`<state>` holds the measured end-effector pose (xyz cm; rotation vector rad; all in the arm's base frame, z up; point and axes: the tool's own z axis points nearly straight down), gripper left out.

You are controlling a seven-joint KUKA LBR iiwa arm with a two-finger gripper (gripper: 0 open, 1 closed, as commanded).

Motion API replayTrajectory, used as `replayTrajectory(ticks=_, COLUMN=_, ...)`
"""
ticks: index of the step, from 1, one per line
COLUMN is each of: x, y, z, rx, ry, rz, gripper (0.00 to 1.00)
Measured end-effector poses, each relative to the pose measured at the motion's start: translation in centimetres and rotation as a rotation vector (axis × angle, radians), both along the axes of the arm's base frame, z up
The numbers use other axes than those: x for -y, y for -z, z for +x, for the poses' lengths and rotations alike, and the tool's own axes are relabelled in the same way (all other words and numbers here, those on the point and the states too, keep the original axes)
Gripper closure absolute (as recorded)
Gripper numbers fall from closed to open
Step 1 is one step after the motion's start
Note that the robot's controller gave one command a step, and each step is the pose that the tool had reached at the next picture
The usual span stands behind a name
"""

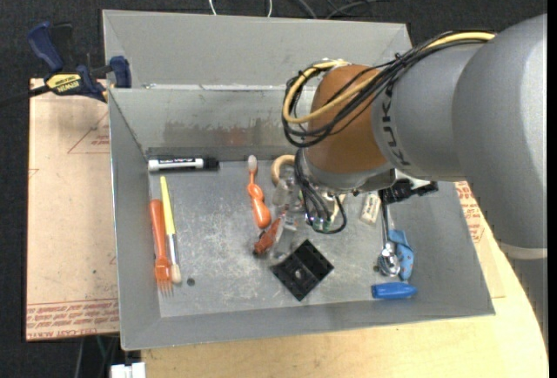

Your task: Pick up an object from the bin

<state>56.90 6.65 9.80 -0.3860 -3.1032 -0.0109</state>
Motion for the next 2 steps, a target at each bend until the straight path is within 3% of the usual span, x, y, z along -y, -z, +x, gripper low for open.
replayTrajectory(ticks=1, x=4.7, y=2.3, z=5.8, rx=0.031, ry=0.274, rz=-0.008, gripper=0.0)
replayTrajectory(ticks=2, x=0.0, y=2.6, z=0.5, rx=0.016, ry=0.008, rz=0.002, gripper=1.0)
